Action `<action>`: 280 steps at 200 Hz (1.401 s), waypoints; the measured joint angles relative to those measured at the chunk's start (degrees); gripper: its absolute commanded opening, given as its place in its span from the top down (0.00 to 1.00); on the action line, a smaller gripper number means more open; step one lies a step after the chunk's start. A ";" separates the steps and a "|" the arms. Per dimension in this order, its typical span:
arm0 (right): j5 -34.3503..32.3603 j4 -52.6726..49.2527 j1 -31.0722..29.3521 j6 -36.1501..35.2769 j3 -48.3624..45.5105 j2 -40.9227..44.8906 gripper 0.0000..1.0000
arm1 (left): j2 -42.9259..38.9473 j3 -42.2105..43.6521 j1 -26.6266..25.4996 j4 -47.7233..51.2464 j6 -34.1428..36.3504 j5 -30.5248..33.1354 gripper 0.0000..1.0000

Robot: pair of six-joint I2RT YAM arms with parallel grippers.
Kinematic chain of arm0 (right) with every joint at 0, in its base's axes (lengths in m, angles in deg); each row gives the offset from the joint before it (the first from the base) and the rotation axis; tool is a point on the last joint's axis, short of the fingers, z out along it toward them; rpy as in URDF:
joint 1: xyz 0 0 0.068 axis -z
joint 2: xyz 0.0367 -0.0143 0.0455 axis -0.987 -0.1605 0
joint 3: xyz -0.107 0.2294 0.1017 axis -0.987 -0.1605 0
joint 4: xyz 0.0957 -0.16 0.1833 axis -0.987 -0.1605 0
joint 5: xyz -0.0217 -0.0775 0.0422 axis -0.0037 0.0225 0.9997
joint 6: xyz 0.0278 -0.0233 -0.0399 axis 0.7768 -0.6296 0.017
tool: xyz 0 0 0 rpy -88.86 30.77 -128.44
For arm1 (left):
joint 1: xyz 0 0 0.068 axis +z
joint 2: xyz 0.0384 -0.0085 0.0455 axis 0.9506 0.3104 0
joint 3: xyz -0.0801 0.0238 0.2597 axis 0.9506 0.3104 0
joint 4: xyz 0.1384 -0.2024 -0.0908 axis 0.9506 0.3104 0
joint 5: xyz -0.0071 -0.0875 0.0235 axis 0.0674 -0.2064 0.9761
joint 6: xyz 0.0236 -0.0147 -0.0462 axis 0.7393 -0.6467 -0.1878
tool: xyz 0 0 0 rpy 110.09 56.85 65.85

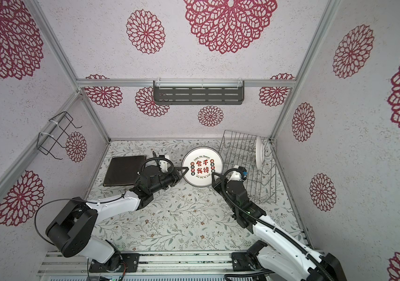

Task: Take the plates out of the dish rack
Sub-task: 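Close the left gripper on the plate rim while the right gripper opens and withdraws, then lower the red-text plate onto the table with left while right returns to rack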

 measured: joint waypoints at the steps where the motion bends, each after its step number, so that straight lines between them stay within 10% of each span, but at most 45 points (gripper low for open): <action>1: 0.00 0.02 0.00 0.04 0.00 0.02 0.60 | 0.00 0.00 0.00 0.02 0.02 0.00 1.00; 38: -0.74 0.07 0.50 0.22 0.00 1.79 0.40 | 0.00 0.68 0.26 0.50 0.02 0.26 1.00; 280: -3.76 -19.98 3.93 -21.92 11.89 -5.20 0.20 | 15.87 -17.11 16.15 27.76 14.84 -0.02 1.00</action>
